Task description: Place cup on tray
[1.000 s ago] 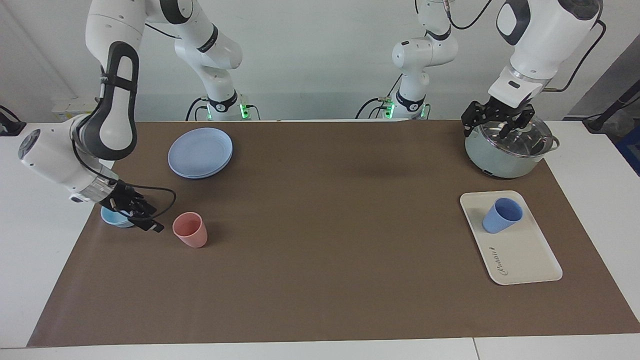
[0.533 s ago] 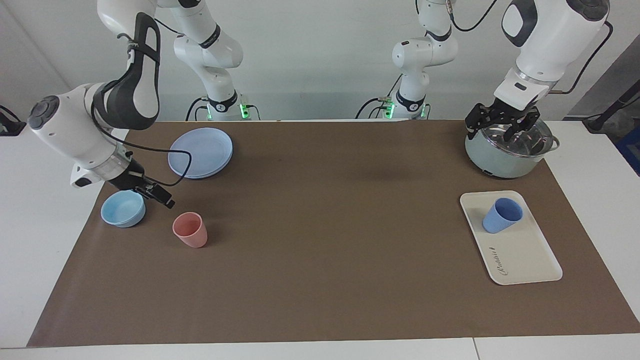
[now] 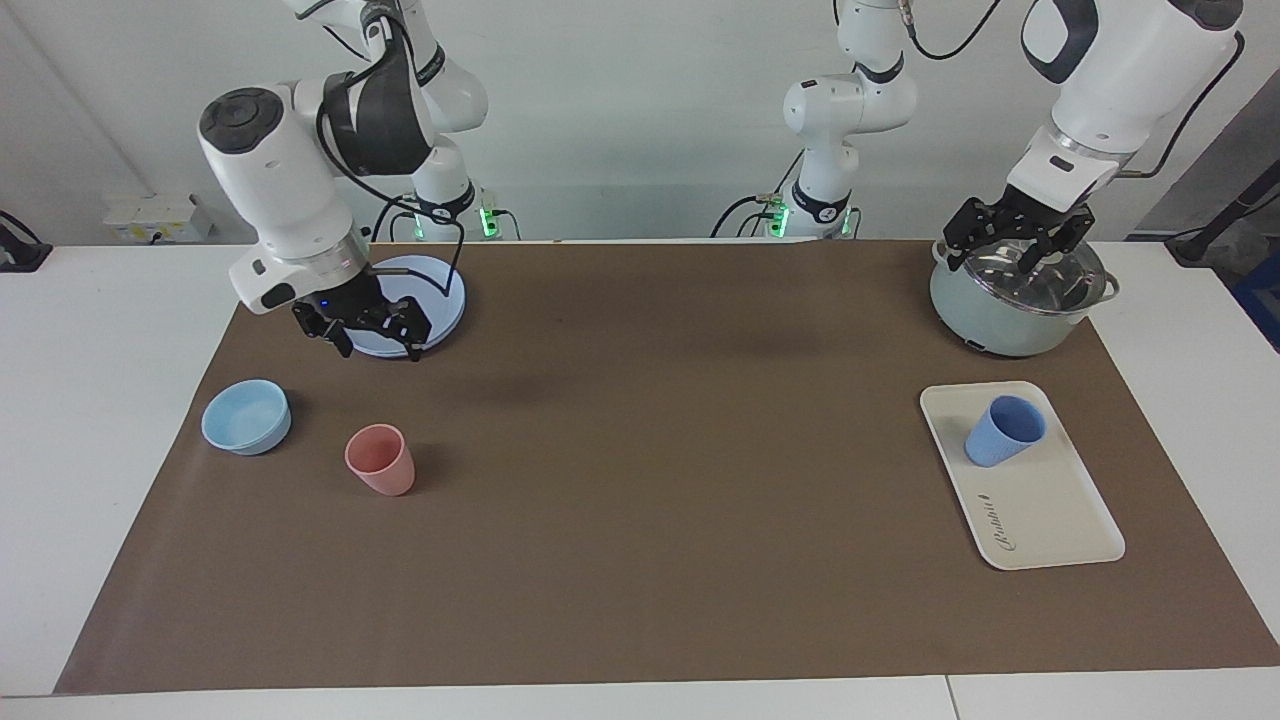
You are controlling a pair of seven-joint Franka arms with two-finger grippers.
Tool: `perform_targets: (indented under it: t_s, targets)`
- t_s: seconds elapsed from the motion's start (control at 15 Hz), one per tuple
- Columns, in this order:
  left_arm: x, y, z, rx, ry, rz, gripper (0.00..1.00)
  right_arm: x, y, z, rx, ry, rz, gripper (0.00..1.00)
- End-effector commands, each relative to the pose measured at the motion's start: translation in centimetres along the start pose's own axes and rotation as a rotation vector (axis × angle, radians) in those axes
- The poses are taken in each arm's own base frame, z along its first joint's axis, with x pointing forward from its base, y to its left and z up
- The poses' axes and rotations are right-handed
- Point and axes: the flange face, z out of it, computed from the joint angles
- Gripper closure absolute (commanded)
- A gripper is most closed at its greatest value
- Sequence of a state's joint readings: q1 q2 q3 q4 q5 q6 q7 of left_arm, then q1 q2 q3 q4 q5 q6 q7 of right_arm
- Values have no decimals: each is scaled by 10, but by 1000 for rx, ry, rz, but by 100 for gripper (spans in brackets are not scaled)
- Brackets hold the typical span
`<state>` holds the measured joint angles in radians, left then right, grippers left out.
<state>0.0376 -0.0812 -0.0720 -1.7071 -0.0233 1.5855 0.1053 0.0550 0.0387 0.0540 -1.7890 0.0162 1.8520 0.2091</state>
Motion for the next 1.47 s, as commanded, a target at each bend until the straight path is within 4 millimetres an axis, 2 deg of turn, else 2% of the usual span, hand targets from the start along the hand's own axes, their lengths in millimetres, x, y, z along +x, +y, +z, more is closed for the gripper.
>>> perform_targets:
  t_s: [0.0, 0.07, 0.2, 0.53, 0.6, 0.8, 1.0, 1.4]
  targets:
    - [-2, 25, -3, 0, -13, 38, 0, -19, -6, -28, -18, 29, -49, 1]
    - [-2, 32, -3, 4, -15, 52, 0, -25, -11, -38, -8, 34, -47, 1]
    - [-2, 35, -5, 4, -10, 52, 0, -28, -5, -62, -3, 52, -41, 1]
    - [-6, 32, -14, -4, -13, 33, 0, -18, 6, -110, -22, 14, -25, 1]
    - [-6, 31, -15, -6, -9, 21, 0, -13, 5, -114, -21, 4, -25, 1]
    - [-7, 30, -14, -5, -14, 18, 0, -15, 5, -115, -22, -3, -28, 1]
    - [-10, 27, -14, -3, -16, 15, 0, -26, 5, -117, -32, -54, -30, 0]
    - [-11, 23, -16, -2, -19, 18, 0, -32, 8, -119, -47, -53, -25, 0]
